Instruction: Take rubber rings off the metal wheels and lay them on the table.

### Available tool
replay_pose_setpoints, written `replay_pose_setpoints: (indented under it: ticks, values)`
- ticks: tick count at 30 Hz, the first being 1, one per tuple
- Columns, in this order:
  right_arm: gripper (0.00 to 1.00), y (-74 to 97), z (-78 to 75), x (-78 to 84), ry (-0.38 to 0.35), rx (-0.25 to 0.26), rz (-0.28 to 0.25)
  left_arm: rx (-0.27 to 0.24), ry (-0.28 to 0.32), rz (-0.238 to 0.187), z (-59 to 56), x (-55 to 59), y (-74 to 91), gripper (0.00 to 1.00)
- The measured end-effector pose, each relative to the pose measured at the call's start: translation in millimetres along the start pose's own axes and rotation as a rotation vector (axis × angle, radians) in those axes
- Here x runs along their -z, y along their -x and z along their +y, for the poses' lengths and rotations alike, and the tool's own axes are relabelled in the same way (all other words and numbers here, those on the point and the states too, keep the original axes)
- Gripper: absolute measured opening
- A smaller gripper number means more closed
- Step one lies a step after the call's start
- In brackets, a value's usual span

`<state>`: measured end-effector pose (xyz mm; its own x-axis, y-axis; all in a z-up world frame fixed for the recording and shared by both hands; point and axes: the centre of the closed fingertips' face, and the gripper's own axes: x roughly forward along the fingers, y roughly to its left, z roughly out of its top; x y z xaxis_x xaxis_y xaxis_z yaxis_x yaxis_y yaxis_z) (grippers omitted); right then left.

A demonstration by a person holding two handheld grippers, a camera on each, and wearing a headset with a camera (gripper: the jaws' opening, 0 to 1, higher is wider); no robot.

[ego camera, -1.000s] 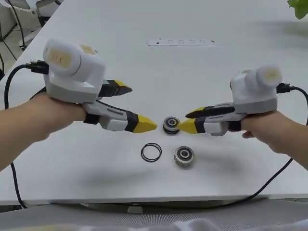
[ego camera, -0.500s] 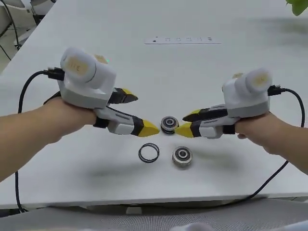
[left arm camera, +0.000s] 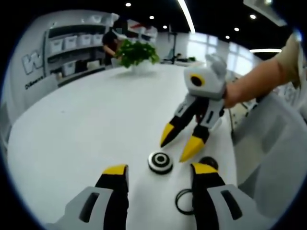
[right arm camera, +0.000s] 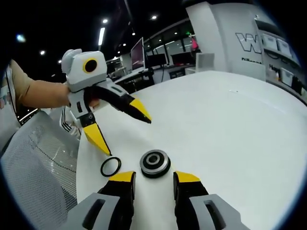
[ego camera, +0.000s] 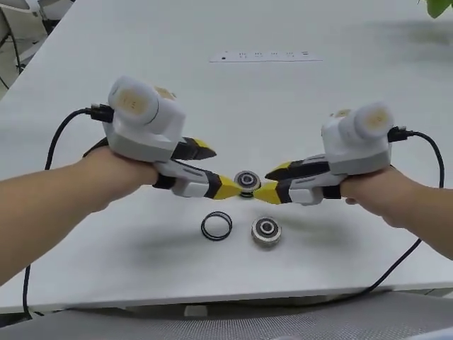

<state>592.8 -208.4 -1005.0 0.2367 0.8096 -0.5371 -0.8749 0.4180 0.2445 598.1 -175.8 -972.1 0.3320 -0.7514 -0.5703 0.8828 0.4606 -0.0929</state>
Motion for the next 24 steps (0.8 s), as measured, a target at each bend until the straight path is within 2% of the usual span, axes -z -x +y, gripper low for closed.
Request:
replay_pose_setpoints:
  ticks: [6, 17, 24]
  values:
    - [0.29, -0.3, -0.2, 1.9, -0.003, 0.001, -0.002, 0.017, 0.003, 0.015, -3.3, 3.8, -8.5, 0.47]
    - [0.29, -0.1, 0.1, 4.9, -0.008, 0.000, 0.001, 0.035, -0.005, 0.023, -9.1, 3.9, -21.0, 0.37]
    - [0.29, -0.2, 0.2, 4.6, -0.014, 0.001, -0.004, 0.021, -0.021, 0.016, -6.9, 1.9, -24.8, 0.27]
